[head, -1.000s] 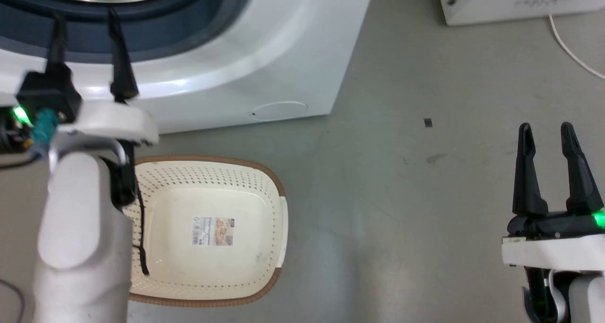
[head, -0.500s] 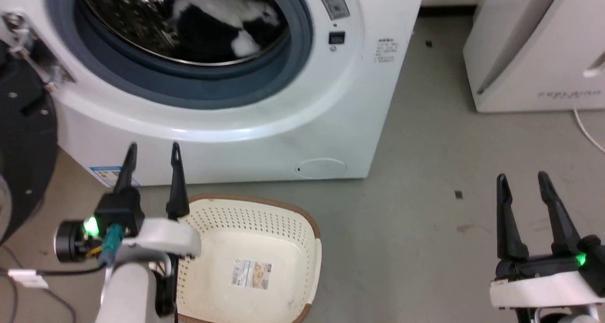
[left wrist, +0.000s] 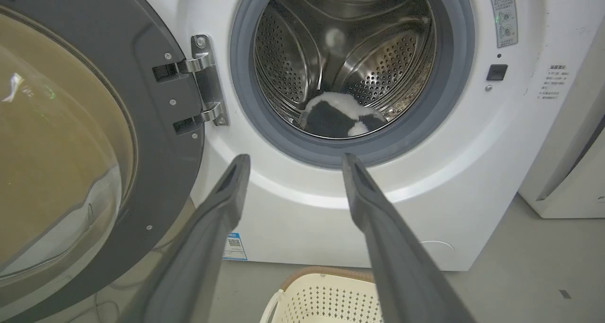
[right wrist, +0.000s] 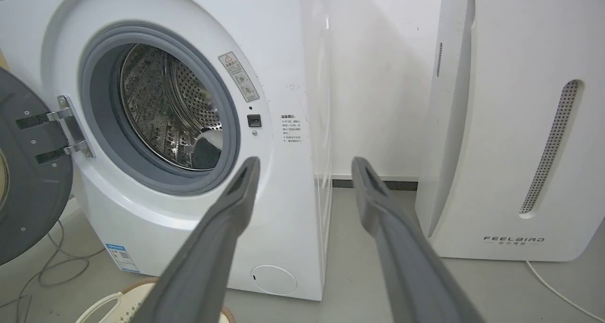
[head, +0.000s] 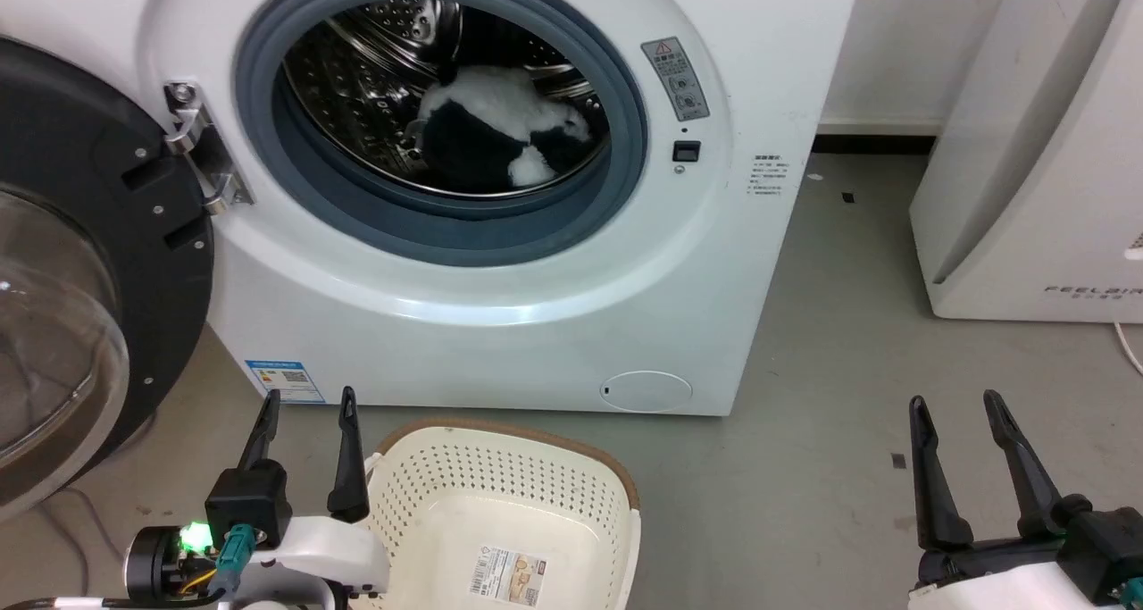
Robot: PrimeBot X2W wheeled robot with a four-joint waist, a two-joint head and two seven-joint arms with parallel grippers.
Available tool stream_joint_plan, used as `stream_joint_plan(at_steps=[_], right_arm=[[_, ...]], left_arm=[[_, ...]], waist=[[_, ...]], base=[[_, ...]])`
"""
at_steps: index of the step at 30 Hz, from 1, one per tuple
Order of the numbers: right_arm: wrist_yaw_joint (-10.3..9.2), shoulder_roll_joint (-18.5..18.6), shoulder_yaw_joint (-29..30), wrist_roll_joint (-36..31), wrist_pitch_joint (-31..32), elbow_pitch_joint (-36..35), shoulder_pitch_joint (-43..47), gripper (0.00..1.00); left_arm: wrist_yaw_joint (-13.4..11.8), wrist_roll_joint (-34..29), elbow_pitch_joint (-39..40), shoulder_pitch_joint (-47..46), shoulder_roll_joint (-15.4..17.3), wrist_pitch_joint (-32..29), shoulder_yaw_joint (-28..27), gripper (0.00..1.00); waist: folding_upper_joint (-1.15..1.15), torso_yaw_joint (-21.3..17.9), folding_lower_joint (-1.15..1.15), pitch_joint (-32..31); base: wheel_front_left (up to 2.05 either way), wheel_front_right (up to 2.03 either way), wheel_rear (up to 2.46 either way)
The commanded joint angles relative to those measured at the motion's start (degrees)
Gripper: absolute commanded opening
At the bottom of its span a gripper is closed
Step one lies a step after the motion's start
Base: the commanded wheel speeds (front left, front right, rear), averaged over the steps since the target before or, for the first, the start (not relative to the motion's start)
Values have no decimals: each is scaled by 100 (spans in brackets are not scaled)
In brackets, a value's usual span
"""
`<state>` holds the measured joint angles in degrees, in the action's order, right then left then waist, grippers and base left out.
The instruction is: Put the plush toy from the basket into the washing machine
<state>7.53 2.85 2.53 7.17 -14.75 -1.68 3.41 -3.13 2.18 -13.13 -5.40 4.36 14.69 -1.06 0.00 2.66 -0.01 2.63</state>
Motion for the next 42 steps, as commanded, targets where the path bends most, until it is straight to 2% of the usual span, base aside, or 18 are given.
stream_joint_plan(at_steps=[1, 5, 6, 42], right_arm=[[-4, 3, -8, -41, -25, 23, 61, 100], [-4, 3, -30, -38, -25, 61, 92, 100], [0, 0, -21, -11, 2, 46, 16, 0], [-1, 0, -79, -193, 386, 78, -79, 0]], left_arm=[[-26, -8, -8, 50, -6, 30, -14, 100], [5, 2, -71, 111, -23, 30, -34, 100], [12, 2, -57, 43, -7, 0, -18, 0], [96, -55, 297, 175, -42, -385, 27, 0]], waist=[[0, 41, 1, -39], [0, 91, 1, -96], [0, 91, 1, -96], [0, 0, 1, -143]], base=[[0, 0, 0], [0, 0, 0], [0, 0, 0], [0, 0, 0]])
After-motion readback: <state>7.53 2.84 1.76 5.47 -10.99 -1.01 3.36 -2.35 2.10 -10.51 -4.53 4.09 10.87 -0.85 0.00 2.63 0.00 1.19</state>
